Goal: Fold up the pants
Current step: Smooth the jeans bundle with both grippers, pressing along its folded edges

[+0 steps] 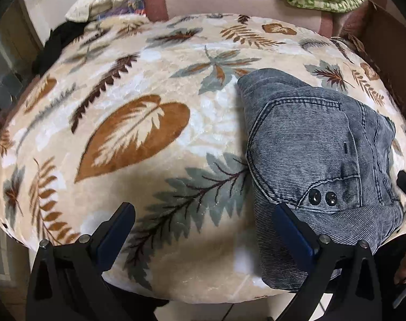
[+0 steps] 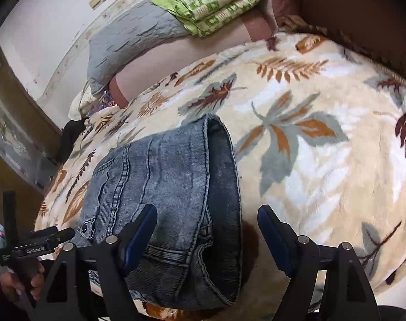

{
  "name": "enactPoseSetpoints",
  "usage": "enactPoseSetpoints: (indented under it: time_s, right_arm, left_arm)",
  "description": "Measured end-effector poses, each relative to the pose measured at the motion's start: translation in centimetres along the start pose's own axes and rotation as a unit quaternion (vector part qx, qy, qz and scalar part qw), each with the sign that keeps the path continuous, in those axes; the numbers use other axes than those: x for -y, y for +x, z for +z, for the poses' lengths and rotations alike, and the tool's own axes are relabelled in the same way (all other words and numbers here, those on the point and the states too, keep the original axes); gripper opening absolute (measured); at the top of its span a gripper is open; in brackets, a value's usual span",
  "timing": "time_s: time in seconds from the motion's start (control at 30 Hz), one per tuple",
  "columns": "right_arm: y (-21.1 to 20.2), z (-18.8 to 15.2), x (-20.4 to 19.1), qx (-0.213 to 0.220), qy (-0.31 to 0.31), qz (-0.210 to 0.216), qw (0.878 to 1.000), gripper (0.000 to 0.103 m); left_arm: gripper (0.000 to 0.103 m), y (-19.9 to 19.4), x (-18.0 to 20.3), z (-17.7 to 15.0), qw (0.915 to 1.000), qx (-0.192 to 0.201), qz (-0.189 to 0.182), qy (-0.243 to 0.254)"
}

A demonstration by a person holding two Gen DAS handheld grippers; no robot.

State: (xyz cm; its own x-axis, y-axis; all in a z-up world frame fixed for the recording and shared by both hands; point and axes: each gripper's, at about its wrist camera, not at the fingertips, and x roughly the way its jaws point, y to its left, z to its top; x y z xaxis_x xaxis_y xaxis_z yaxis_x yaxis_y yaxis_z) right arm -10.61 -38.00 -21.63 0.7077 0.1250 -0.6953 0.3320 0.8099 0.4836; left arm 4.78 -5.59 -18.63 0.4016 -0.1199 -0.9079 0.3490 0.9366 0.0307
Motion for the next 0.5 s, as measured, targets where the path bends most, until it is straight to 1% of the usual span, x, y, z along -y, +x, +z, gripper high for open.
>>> enactPoseSetpoints:
  time_s: [0.2,0.37,0.43,0.5]
  right_arm:
    - [0.7,0.0,1.2,-0.024,0.04,0.026,0.999,0.08]
    - [0.9,-0.1,1.5,-0.028,0.051,0.035,0.998,0.08]
    - [1.0,-0.1,1.5,-0.03,0.055,0.038,0.997,0.08]
    - [1.0,0.0,1.5,-0.031,0.057,0.043,0.997,0.081]
  left_arm:
    - [0.103,1.0,0.1,0.8,0.9993,-0.023,-0.028,-0.008]
    - [0.103,1.5,0.0,1.4,0.9975,-0.037,-0.052,-0.031]
    - [0.103,1.2,0.0,1.5,0.9962,-0.034,-0.07,-0.039]
    - [0.103,0.7,0.4,1.7,0.9958,-0.029,-0.08,-0.035]
